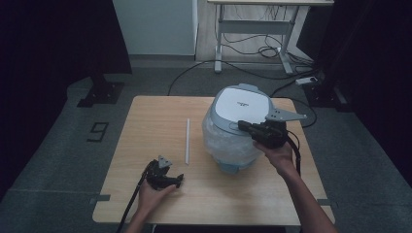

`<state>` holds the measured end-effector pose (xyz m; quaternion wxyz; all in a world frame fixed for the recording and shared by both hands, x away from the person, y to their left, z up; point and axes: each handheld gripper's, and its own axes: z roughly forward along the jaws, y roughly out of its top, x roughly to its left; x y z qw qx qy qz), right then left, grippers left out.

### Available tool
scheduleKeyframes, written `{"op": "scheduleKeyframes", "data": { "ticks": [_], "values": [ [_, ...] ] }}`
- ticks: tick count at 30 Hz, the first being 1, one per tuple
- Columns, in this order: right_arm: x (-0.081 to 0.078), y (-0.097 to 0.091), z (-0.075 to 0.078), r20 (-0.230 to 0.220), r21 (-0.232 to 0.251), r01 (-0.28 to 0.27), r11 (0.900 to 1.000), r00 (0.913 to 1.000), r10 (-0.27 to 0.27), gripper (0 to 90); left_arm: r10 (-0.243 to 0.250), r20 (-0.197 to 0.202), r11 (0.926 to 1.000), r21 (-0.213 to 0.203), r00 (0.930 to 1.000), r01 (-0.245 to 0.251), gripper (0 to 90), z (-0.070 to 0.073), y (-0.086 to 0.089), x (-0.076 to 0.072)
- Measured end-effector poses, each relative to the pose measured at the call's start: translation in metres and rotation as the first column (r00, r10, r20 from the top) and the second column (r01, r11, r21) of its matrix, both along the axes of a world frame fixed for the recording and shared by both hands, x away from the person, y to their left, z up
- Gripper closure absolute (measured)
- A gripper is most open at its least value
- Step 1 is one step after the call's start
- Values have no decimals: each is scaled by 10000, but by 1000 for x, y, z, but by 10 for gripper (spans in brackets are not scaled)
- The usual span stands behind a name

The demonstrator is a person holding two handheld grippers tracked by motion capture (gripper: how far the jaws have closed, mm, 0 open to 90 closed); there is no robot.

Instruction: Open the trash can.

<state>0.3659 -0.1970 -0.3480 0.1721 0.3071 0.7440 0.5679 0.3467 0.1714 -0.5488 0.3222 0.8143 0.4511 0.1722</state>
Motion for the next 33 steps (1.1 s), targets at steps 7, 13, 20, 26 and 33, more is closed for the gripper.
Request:
{"op": "scheduleKeyframes", "data": {
  "ticks": [7,13,20,26,33],
  "values": [
    [0,0,0,-68,-17,3,10000,10000,-3,900,-4,3,10000,-1,10000,4,98,0,0,0],
    [-1,-1,0,-168,-16,-44,10000,9998,44,900,2,4,10000,-7,10000,-2,98,0,0,0],
    [-5,-14,0,-27,267,211,9994,9998,-211,900,-5,-1,10000,-2,10000,5,98,0,0,-1],
    [-15,-40,-3,198,632,476,9969,9986,-489,857,8,11,10000,1,10000,-8,102,0,0,-1],
    [-36,-76,-18,228,450,846,9954,9961,-856,564,66,52,10000,-21,10000,-66,119,0,0,-2]
  ]
}}
